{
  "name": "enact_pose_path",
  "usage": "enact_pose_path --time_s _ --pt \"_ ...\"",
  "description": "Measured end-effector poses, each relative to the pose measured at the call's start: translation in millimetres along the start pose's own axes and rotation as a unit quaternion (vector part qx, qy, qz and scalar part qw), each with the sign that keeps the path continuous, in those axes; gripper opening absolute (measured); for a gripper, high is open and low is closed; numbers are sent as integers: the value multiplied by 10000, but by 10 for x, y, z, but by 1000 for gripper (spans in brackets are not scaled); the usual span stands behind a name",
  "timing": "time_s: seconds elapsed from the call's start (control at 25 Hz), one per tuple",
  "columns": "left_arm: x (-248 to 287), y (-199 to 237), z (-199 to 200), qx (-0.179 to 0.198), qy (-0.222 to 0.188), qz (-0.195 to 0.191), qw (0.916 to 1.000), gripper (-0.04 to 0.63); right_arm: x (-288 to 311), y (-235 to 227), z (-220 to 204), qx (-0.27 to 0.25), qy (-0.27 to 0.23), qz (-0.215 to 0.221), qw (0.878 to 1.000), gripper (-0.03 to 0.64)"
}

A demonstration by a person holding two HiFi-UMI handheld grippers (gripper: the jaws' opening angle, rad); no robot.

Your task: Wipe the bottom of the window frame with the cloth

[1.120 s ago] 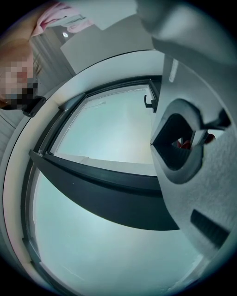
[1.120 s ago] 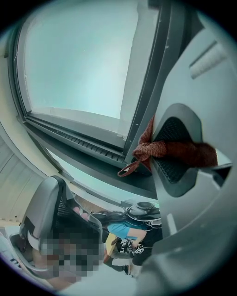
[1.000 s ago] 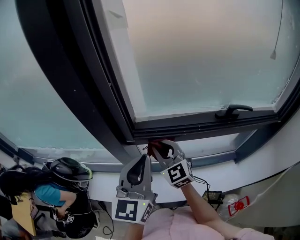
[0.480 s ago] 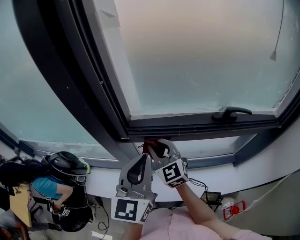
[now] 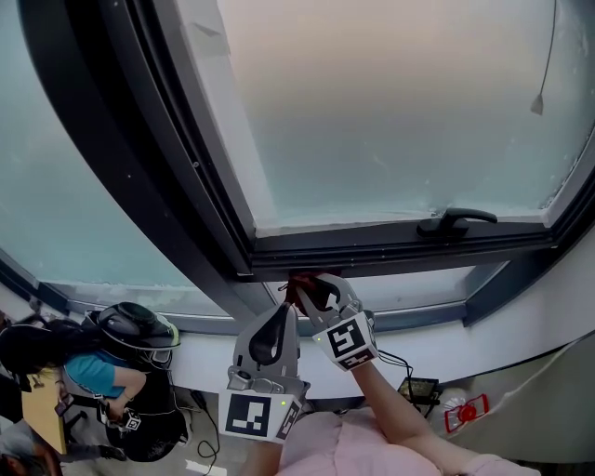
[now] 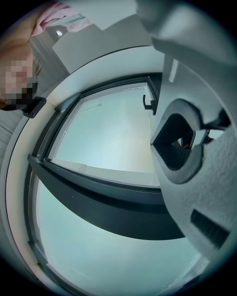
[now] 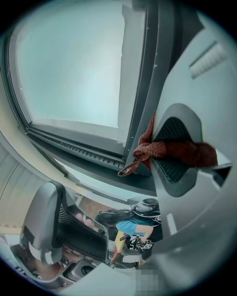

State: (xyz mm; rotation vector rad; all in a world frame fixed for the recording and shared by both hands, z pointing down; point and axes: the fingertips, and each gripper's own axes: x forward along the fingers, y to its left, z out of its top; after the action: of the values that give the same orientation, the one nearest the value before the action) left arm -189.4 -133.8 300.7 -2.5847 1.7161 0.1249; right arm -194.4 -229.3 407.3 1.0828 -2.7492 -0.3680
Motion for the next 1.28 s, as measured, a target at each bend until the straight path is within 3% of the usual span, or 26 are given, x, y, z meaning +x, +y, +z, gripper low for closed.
enact_pose_path --time_s 0.6,1.28 --pt "198 -200 -43 -88 -8 -214 9997 -6 -231 -229 -115 -16 136 -128 9998 75" --pt "387 -612 -134 -125 81 -124 9998 -6 -557 -556 -237 57 82 -130 9999 75"
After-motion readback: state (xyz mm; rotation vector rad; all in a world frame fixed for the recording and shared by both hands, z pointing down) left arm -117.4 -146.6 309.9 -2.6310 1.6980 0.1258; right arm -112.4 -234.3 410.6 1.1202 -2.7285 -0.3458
